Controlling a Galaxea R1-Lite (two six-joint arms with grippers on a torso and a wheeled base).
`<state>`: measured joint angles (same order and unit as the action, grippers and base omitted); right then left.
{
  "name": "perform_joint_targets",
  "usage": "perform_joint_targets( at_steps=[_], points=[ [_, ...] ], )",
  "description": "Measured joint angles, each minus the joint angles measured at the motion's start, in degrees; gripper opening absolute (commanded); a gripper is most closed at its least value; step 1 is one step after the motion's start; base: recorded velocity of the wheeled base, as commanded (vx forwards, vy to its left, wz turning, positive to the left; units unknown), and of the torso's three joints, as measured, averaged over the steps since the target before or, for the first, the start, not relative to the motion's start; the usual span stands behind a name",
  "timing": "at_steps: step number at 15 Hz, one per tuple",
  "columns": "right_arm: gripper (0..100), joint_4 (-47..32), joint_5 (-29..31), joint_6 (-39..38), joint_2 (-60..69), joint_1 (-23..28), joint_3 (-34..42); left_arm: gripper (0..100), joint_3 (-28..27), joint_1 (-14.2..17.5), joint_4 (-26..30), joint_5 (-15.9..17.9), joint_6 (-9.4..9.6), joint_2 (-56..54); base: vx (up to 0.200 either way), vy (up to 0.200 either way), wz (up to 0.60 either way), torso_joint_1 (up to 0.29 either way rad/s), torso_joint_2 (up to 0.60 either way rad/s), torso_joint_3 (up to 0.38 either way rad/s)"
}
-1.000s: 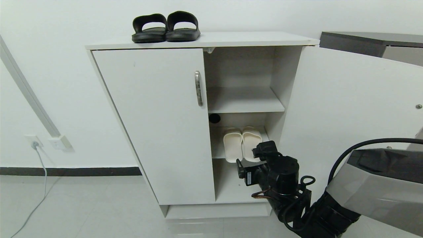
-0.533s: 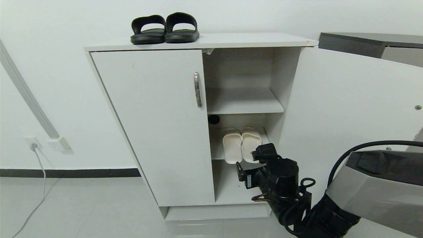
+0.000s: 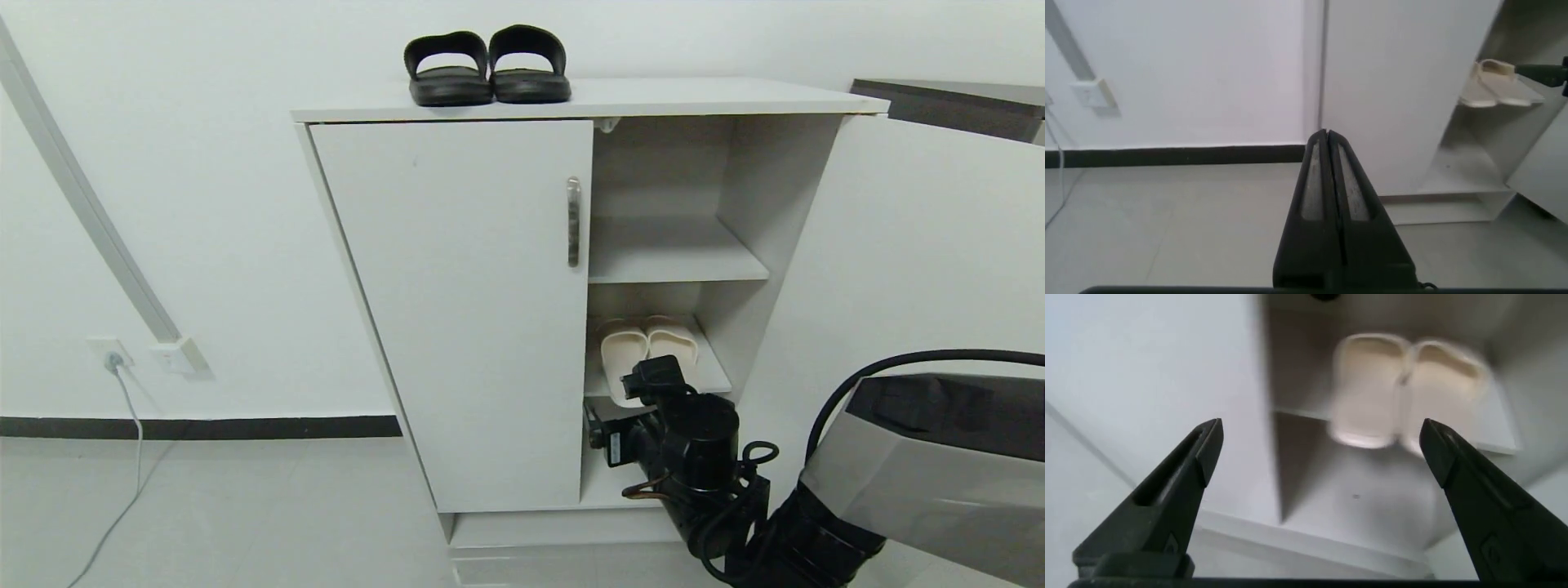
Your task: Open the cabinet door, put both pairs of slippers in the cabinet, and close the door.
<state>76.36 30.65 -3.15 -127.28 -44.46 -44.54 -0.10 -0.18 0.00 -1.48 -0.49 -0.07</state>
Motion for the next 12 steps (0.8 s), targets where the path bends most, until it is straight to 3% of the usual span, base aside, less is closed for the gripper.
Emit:
perform_joint_targets(
  at_steps=[5, 12],
  points=[
    [100, 0.2, 0.0, 0.6, -0.2, 0.1, 0.1, 0, 0.0, 0.0, 0.0, 0.0, 0.0, 0.0, 0.0, 0.2, 0.0, 0.0, 0.0, 0.001],
    [100, 1.2, -1.6, 2.3, -0.3, 1.2, 0.7, 0, 0.0, 0.0, -0.1, -0.2, -0.11, 0.0, 0.0, 0.0, 0.0, 0.0, 0.0, 0.0]
  ],
)
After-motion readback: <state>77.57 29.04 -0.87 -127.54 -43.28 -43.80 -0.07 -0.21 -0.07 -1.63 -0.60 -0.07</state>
